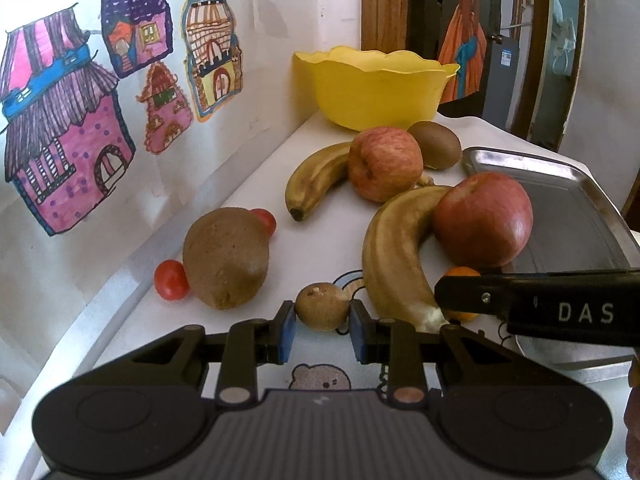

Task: Organize fruits
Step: 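Carry both fruits onto the steel tray and open both tools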

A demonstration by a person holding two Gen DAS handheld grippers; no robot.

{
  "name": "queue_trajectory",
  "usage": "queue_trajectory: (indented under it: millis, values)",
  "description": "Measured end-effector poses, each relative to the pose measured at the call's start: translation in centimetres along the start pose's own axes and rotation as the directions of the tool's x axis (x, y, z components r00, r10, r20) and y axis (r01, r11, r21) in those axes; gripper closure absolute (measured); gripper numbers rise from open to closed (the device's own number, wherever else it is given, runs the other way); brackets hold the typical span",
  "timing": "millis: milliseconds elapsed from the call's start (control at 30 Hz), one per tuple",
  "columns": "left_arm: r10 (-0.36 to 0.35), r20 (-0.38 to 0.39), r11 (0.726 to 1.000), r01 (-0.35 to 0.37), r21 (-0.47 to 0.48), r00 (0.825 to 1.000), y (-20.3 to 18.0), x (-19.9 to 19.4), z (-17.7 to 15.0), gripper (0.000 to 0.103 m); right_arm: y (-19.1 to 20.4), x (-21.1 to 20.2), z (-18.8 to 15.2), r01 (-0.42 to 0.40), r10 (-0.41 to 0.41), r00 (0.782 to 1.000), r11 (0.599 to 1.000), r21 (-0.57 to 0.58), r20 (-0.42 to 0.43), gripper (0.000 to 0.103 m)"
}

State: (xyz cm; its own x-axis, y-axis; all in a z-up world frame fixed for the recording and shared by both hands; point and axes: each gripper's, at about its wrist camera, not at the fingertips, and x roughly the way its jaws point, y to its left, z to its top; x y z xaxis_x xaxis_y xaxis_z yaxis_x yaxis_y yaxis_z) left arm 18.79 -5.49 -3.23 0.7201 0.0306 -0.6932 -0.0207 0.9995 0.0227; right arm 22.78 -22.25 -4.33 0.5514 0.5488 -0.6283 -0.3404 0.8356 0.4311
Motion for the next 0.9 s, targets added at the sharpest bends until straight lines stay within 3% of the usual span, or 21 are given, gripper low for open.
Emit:
queue_trajectory:
  millis: [267,500,900]
  values:
    - [0.006,0.022,1.000,-0.006,-0.006,1.000,-0.1,-0.9,-0.2,0.072,0.3,-0.8,-0.5,-0.019,0.019,0.999,1.000,0.007,0.032,0.069]
    - [-0.038,0.047,0.999,0.037,0.026,0.998,-1.6,-2.7,0.1,0.072,-0.1,-3.0,-1.2,-0.034,0.032,0.997,0.999,0.017,0.072,0.069]
    - [-0.180,0.045,0.979,0.174,0.109,0.983,-7.7,-3.0,1.1,0.072,-4.8,-8.8,-1.6,0.127,-0.130,0.980,0.991,0.029,0.152,0.069]
